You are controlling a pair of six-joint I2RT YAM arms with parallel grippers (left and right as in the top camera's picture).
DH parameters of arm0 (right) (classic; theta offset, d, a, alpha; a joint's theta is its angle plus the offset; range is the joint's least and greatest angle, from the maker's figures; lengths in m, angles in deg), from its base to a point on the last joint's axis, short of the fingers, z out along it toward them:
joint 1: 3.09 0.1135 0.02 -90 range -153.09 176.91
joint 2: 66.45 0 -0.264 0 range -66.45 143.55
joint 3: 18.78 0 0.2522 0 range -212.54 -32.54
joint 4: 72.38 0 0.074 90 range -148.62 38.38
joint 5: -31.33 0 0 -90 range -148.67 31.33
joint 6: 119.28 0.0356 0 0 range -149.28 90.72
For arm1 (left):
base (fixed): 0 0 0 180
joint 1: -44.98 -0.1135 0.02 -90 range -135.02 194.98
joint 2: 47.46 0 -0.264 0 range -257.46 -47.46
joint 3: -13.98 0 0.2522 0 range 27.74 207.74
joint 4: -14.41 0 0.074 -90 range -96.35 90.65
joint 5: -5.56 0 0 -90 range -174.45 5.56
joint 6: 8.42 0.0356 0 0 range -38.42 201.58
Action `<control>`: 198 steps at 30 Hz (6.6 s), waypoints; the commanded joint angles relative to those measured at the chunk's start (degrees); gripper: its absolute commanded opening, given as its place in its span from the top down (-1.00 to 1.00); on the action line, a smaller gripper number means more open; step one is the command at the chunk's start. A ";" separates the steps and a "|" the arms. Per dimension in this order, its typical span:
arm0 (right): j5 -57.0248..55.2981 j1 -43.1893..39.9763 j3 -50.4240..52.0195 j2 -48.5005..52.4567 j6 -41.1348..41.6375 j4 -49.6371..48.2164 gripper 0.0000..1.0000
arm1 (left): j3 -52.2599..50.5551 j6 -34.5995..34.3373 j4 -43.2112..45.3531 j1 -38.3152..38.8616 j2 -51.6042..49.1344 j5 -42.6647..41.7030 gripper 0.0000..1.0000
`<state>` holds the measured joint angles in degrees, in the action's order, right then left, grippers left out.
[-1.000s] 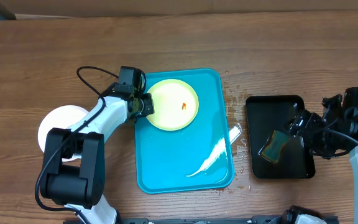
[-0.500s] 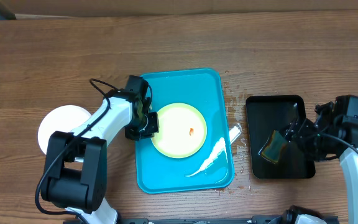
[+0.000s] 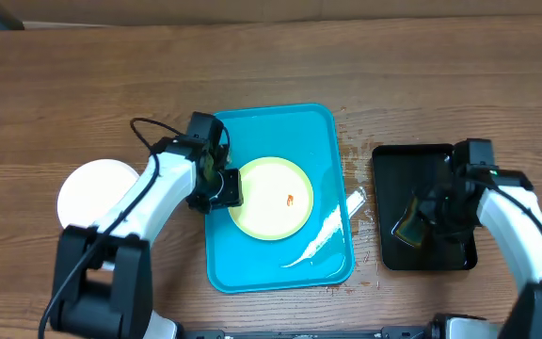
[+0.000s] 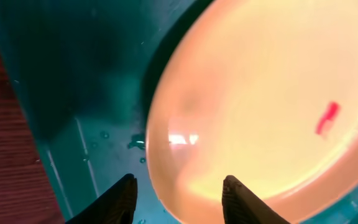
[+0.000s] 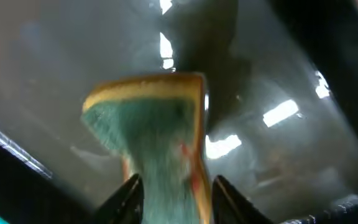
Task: Clean dirty plates on tray and stack at the side
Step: 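Grasp the rim of the yellow plate with the left gripper, then grasp the sponge in the black tray water with the right gripper, then scrub the yellow plate with the sponge, then return sponge to tray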
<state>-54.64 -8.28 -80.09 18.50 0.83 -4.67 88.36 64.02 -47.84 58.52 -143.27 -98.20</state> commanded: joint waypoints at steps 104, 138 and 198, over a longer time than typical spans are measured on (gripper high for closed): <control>3.61 0.63 5.90 3.78 -0.09 -6.08 0.92 | -0.72 5.81 3.89 0.37 4.20 7.13 -0.60; 4.55 0.66 -4.52 2.32 -6.60 3.76 0.92 | -17.38 3.45 25.24 0.37 4.20 5.42 0.92; -7.37 39.17 -18.93 21.75 25.68 -4.13 0.93 | -17.40 3.41 22.82 0.35 4.20 6.91 0.92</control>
<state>-53.96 33.29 -97.51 38.96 24.81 -12.84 72.27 66.75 -24.24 59.40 -139.07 -95.45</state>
